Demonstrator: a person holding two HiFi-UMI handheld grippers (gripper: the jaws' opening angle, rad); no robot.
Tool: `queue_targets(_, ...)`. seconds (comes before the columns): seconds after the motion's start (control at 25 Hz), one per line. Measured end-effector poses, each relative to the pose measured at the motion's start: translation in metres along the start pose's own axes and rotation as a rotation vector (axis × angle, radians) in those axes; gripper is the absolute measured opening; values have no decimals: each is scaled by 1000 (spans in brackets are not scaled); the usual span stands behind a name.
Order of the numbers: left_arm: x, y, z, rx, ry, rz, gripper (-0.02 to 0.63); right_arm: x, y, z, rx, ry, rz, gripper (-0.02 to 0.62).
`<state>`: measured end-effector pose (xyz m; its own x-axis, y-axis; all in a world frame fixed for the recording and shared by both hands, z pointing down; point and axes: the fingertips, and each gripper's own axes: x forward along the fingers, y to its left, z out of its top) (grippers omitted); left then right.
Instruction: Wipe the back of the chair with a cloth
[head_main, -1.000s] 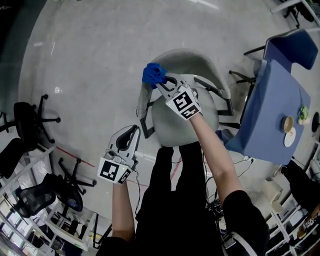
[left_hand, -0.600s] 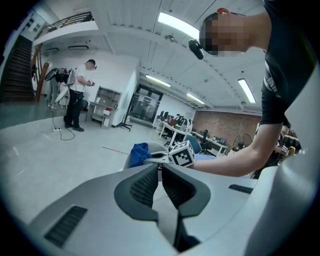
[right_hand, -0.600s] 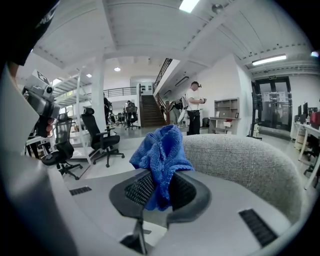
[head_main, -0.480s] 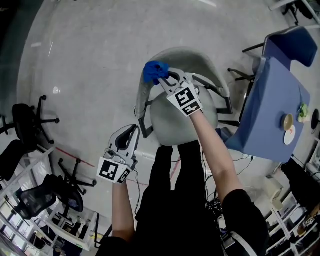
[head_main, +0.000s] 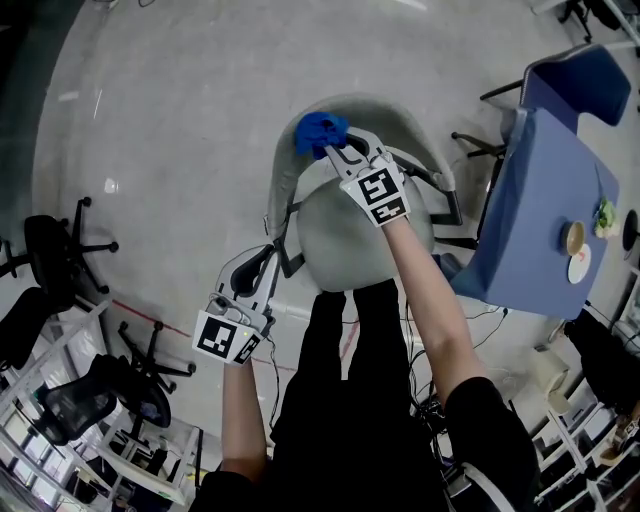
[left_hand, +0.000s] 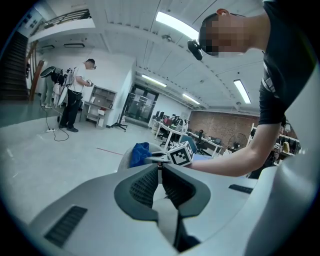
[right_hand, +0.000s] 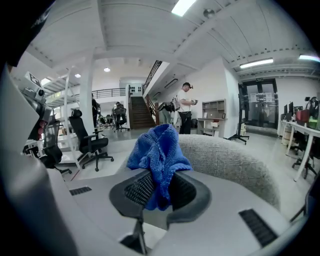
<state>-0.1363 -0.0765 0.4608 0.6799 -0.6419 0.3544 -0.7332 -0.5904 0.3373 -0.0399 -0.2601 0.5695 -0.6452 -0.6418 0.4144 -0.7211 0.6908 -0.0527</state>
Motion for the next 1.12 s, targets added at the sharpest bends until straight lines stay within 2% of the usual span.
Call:
queue_targets(0.4, 5, 2, -8, 0, 19, -5, 41, -13, -28, -14, 39, 3, -80, 86)
queue_targets(0.84, 8, -3, -15, -4, 28, -15, 41, -41, -68, -40, 132, 11, -219, 87)
queue_targets(1.12, 13, -6, -17, -5, 32, -21, 41, -53, -83, -53, 142, 18, -251, 89)
